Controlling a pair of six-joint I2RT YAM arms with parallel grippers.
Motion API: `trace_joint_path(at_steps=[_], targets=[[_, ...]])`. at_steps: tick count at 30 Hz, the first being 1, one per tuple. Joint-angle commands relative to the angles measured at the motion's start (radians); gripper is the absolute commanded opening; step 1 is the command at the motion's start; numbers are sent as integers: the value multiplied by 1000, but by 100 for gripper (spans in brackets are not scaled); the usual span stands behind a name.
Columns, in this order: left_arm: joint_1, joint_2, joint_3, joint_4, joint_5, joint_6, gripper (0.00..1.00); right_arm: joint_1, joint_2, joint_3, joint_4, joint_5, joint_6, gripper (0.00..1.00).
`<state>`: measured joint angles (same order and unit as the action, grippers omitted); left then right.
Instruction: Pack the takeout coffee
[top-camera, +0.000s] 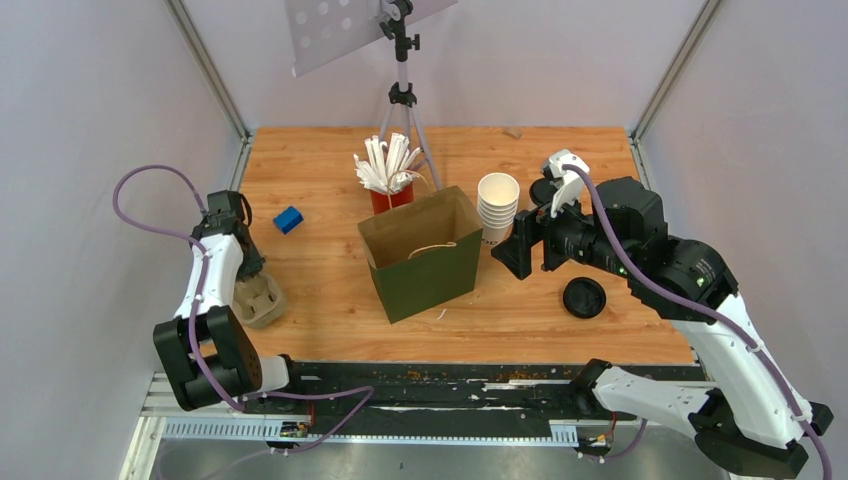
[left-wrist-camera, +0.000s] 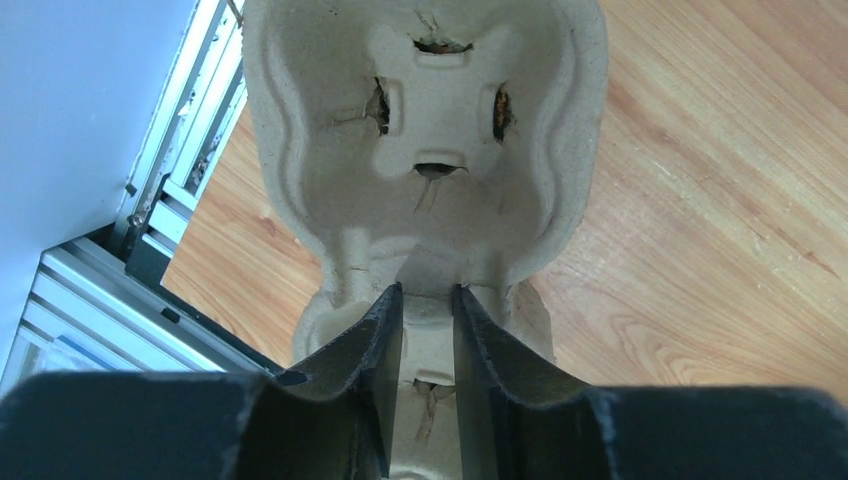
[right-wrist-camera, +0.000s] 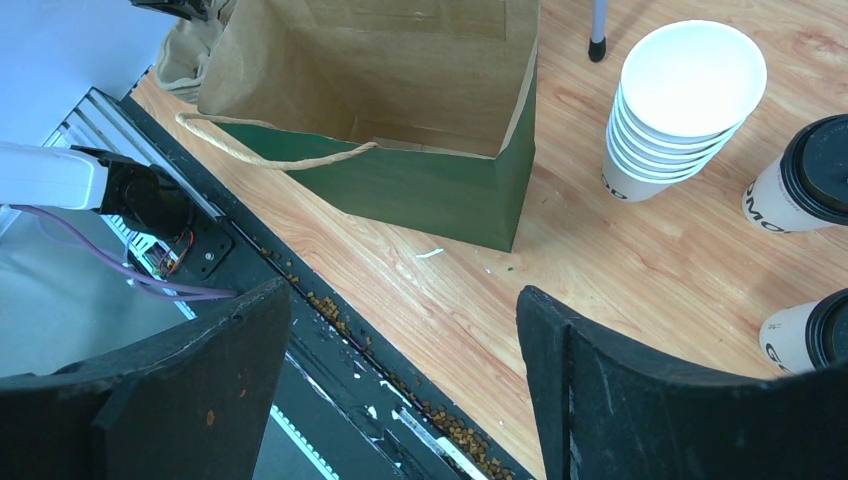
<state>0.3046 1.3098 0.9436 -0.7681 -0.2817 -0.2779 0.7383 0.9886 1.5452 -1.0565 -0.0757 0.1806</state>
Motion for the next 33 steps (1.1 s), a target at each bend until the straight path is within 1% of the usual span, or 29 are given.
trace_joint_path(at_steps=[1, 6, 7, 9, 10, 12, 17, 25, 33], targets=[[14, -28, 54, -31, 12, -8, 32, 2, 2, 19, 41, 14, -19, 83], [14, -32, 78, -63, 6, -13, 33, 2, 3, 21, 47, 7, -16, 83], [14, -33, 79, -63, 3, -10, 36, 2, 2, 21, 47, 7, -15, 83], [13, -38, 76, -57, -3, 3, 51, 3, 0, 19, 45, 6, -12, 83], [14, -38, 73, -52, -4, 14, 55, 3, 1, 19, 45, 4, -7, 83], [14, -40, 63, -37, 4, 42, 59, 2, -3, 19, 41, 2, -1, 83], [14, -39, 57, -8, 38, 81, 63, 2, -14, 16, 24, 9, 5, 83], [69, -62, 5, 33, 100, 45, 64, 1, -10, 8, 25, 12, -1, 83], [92, -46, -14, 67, 141, 67, 64, 3, 3, 14, 24, 10, -25, 84]])
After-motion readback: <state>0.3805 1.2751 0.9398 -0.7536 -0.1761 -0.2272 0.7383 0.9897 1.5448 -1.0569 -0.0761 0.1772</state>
